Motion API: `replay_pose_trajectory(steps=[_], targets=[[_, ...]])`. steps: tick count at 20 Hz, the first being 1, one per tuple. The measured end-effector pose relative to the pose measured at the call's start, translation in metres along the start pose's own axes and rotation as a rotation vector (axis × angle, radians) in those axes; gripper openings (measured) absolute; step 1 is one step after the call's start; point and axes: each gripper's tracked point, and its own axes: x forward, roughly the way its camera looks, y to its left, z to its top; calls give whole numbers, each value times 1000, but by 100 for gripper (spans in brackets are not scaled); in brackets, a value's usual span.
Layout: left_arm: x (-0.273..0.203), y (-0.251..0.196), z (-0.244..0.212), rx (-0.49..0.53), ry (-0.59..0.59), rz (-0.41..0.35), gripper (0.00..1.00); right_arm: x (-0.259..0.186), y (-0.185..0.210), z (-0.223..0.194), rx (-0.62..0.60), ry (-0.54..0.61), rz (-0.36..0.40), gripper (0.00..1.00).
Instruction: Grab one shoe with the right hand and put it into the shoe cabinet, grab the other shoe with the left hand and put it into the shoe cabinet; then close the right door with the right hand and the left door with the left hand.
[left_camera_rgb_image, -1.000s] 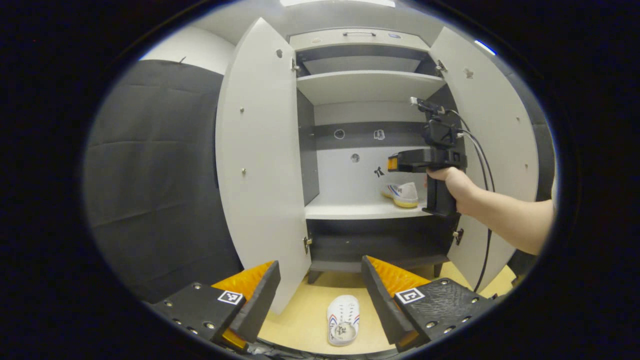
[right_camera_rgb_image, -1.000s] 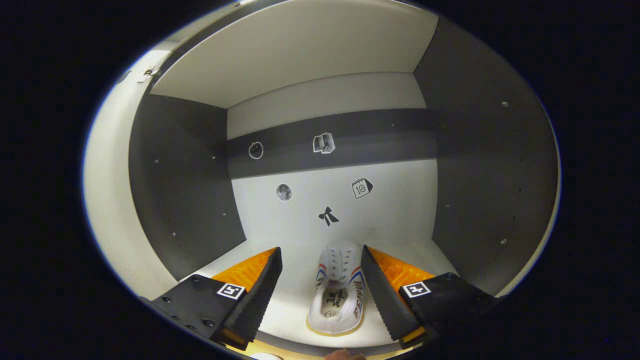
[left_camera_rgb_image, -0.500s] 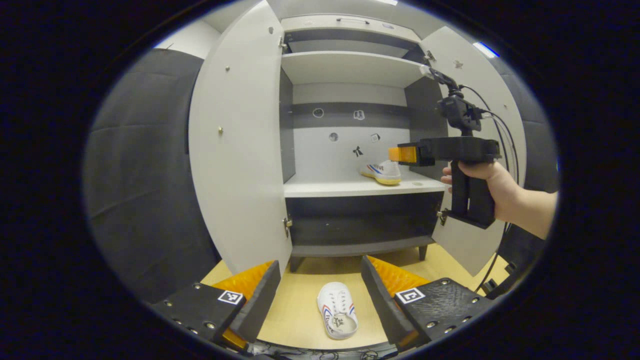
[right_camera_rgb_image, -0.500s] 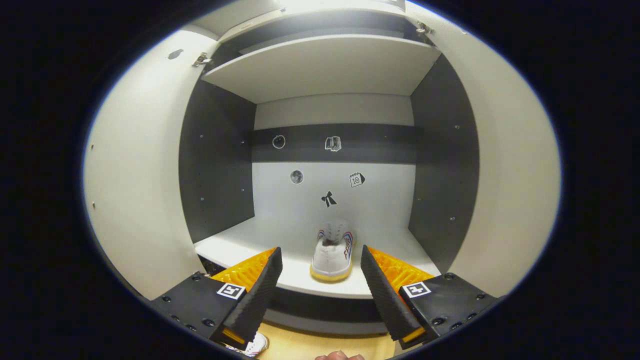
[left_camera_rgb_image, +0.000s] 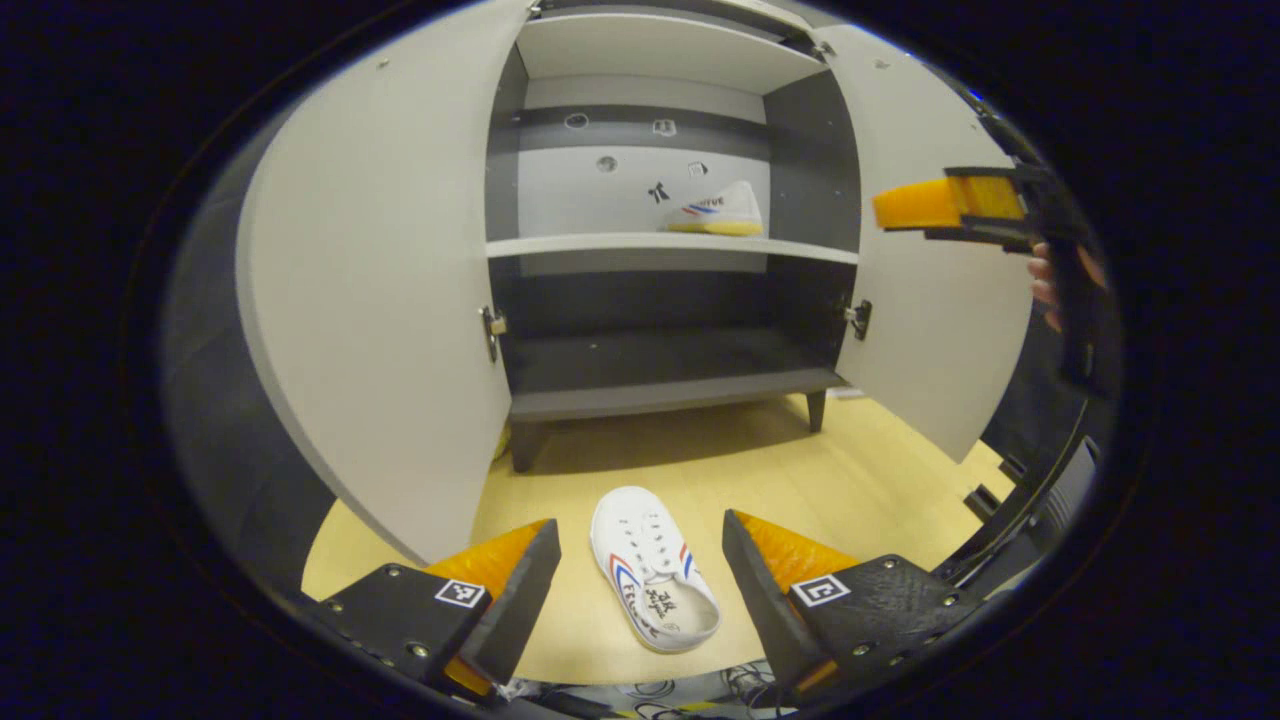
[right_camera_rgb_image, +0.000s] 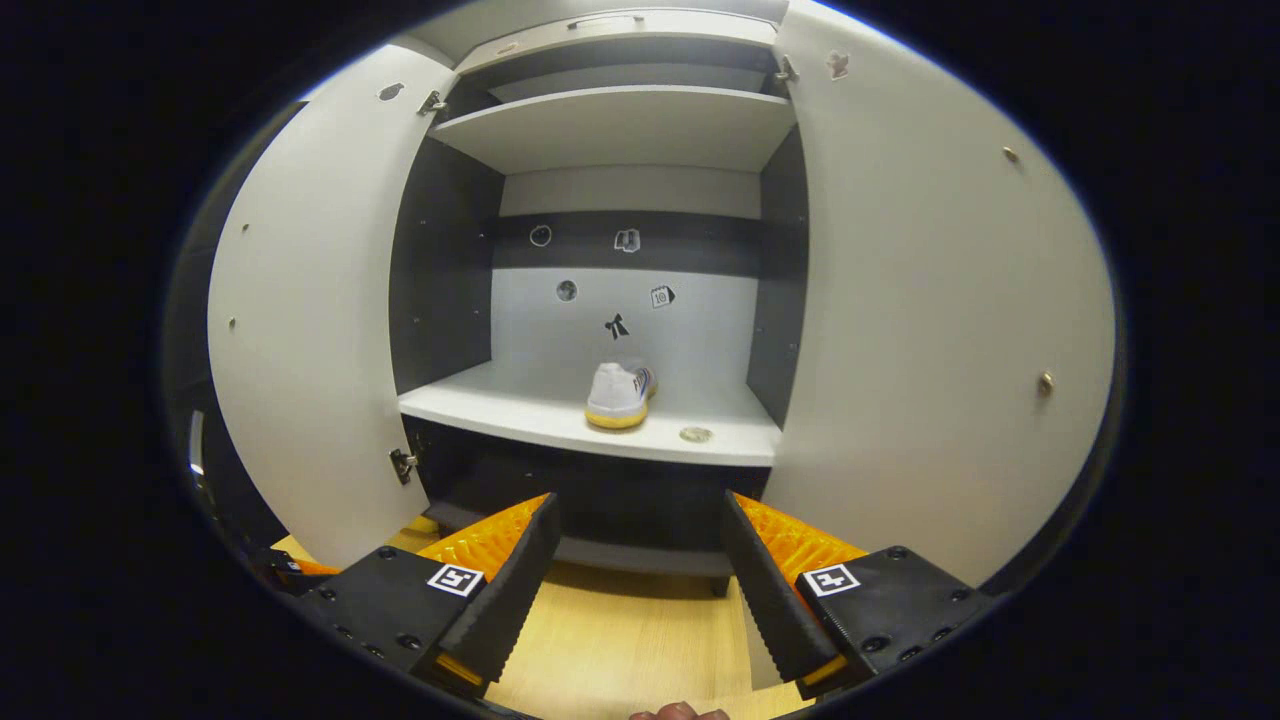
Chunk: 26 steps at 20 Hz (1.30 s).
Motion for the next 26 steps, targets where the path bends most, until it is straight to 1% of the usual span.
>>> replay_pose_trajectory(steps=[1, 3, 6, 9, 12, 14, 15, 17, 19, 20, 21, 22, 23, 24, 25, 26], targets=[[12, -1, -15, 7, 30, -9, 94, -10, -5, -7, 12, 14, -16, 100], [31, 0, -42, 16, 84, -12, 94, -30, -11, -19, 25, 26, -36, 100], [52, 10, -71, 14, 142, 2, 94, -59, -33, -37, -17, 51, -96, 100], [69, 16, -90, -11, 188, -1, 94, -89, -58, -61, -23, 99, -158, 100], [82, 15, -106, -17, 224, -19, 94, -117, -88, -91, -1, 180, -227, 100], [89, 10, -125, -55, 279, -40, 93, -135, -112, -105, 16, 217, -287, 100], [89, 2, -132, -106, 299, -72, 92, -143, -124, -109, 27, 226, -319, 100], [89, 2, -137, -163, 328, -71, 70, -159, -147, -116, 49, 236, -380, 100], [89, 2, -139, -191, 351, -82, 71, -170, -166, -121, 82, 236, -433, 100], [92, 1, -141, -211, 368, -83, 65, -172, -174, -122, 98, 238, -451, 100], [90, 1, -141, -225, 393, -85, 65, -174, -180, -125, 109, 237, -468, 100], [90, 8, -139, -222, 402, -69, 65, -174, -185, -125, 113, 233, -481, 100], [92, 9, -137, -254, 412, -62, 55, -176, -189, -126, 113, 227, -492, 98], [90, 11, -140, -272, 439, -52, 45, -176, -193, -126, 109, 222, -498, 100], [94, 10, -139, -299, 437, -50, 41, -175, -193, -126, 106, 219, -503, 100], [92, 11, -140, -299, 449, -48, 38, -175, -193, -126, 106, 215, -506, 100]])
